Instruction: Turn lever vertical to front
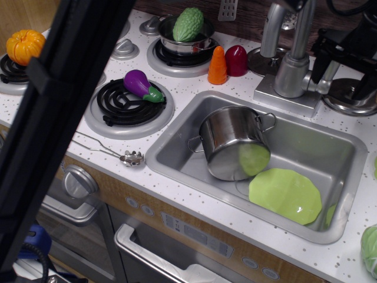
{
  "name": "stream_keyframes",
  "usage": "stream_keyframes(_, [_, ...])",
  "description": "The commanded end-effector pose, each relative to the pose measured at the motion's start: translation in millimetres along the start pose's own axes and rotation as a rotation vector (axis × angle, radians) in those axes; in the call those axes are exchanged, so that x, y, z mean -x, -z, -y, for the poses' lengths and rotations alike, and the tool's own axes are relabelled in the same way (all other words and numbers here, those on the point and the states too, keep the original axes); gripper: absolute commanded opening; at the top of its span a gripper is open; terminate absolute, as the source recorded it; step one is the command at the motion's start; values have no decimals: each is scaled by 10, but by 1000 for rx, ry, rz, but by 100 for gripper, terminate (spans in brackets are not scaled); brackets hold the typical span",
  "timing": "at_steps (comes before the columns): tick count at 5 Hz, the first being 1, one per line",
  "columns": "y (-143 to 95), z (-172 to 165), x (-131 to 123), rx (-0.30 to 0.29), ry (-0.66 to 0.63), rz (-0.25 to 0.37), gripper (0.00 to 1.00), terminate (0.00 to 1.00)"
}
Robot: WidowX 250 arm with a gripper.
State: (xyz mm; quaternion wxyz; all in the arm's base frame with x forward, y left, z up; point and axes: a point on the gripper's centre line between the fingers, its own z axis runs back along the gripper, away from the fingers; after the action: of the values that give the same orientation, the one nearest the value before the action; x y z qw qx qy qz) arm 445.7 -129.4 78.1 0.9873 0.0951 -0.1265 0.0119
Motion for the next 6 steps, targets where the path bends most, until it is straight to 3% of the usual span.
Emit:
stream_keyframes(1, [-435, -99, -262, 39, -20, 192, 100, 0])
stream_keyframes(5, [-253, -315, -463, 67, 24, 244, 100, 0])
stream_keyframes(6, [-199, -315, -468, 74, 10, 240, 0, 0])
